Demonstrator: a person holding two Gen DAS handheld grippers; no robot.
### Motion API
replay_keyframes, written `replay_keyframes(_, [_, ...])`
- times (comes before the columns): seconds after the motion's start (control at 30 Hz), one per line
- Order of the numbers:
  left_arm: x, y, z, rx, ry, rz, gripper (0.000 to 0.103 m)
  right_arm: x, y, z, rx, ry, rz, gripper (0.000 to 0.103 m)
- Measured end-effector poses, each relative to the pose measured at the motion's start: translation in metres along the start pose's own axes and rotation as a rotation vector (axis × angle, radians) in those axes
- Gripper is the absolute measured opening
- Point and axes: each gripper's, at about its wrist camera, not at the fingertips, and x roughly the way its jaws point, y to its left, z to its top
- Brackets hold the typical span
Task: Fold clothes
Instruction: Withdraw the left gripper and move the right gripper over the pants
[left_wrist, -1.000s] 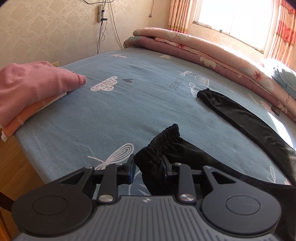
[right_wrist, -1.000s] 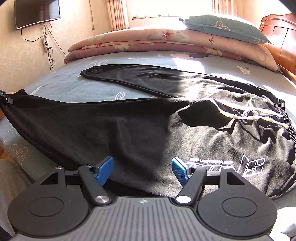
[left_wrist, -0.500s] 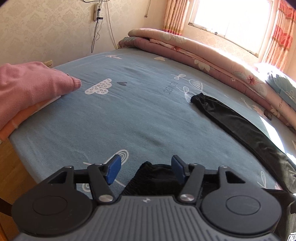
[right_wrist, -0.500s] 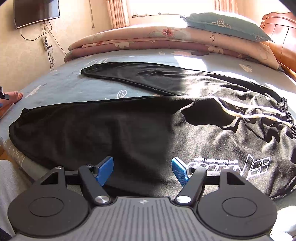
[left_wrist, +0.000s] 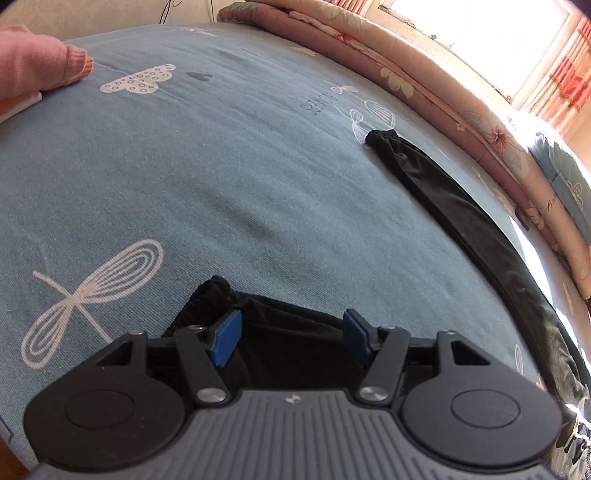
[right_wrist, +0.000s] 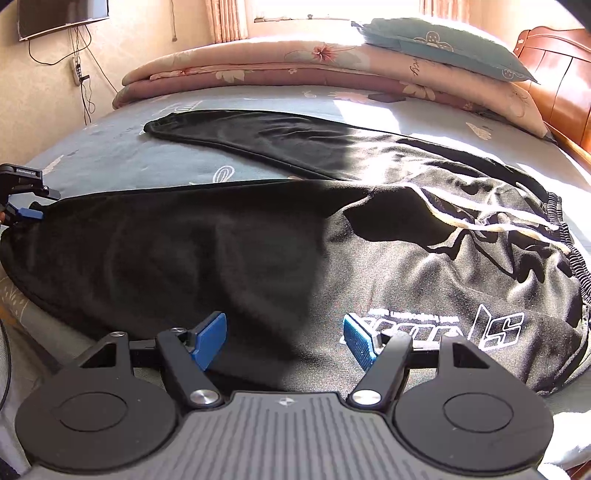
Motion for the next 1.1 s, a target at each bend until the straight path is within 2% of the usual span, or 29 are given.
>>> replay_keyframes(0.1, [-0.002, -0.007, 0.006, 0.008, 0.006, 0.024, 0.06, 0.001, -0.003, 0.001, 0.008, -0.005, -0.007, 0.074])
replay_keyframes(0.17, [-0.014, -0.018, 0.004, 0.043, -0.016, 0.024, 0.06, 0.0, -0.006, 0.0, 0.008, -0.007, -0.013, 0.074])
replay_keyframes(0.23, [-0.03, -0.032, -0.004, 0.083, -0.019, -0.021, 0.061, 0.0, -0.008, -0.001, 0.005, -0.008, -0.014, 0.074])
replay_keyframes(0.27, [-0.038, -0.043, -0.009, 0.111, -0.012, -0.06, 0.065, 0.0, -0.009, -0.001, 0.003, -0.007, -0.012, 0.074])
replay_keyframes(0.4, [-0.054, -0.09, -0.042, 0.25, 0.041, -0.186, 0.069, 0.013, -0.01, -0.001, 0.006, -0.009, -0.004, 0.074])
replay_keyframes(0.47, [-0.053, -0.109, -0.061, 0.3, 0.072, -0.218, 0.069, 0.022, -0.007, -0.002, 0.001, -0.003, -0.002, 0.074])
replay_keyframes(0.53, [-0.049, -0.121, -0.081, 0.329, 0.111, -0.231, 0.069, 0.031, -0.001, -0.008, -0.017, 0.04, 0.0, 0.074])
replay_keyframes(0.63, [-0.048, -0.135, -0.112, 0.404, 0.144, -0.217, 0.069, 0.028, 0.008, -0.025, -0.09, 0.058, 0.0, 0.078])
replay_keyframes(0.77, [-0.054, -0.145, -0.149, 0.54, 0.149, -0.142, 0.069, 0.016, 0.003, -0.031, -0.074, 0.074, 0.042, 0.079])
replay_keyframes(0.87, [-0.058, -0.141, -0.17, 0.597, 0.182, -0.092, 0.071, 0.01, 0.003, -0.02, -0.055, 0.018, 0.063, 0.079])
replay_keyframes(0.93, [-0.064, -0.138, -0.178, 0.639, 0.175, -0.064, 0.078, 0.013, 0.01, -0.007, -0.049, -0.019, 0.118, 0.079])
replay_keyframes(1.03, [-0.069, -0.131, -0.179, 0.634, 0.213, -0.015, 0.079, 0.027, 0.032, 0.003, -0.099, -0.034, 0.14, 0.079])
replay_keyframes(1.1, [-0.074, -0.125, -0.172, 0.604, 0.226, -0.01, 0.079, 0.039, 0.042, 0.002, -0.108, 0.015, 0.168, 0.079])
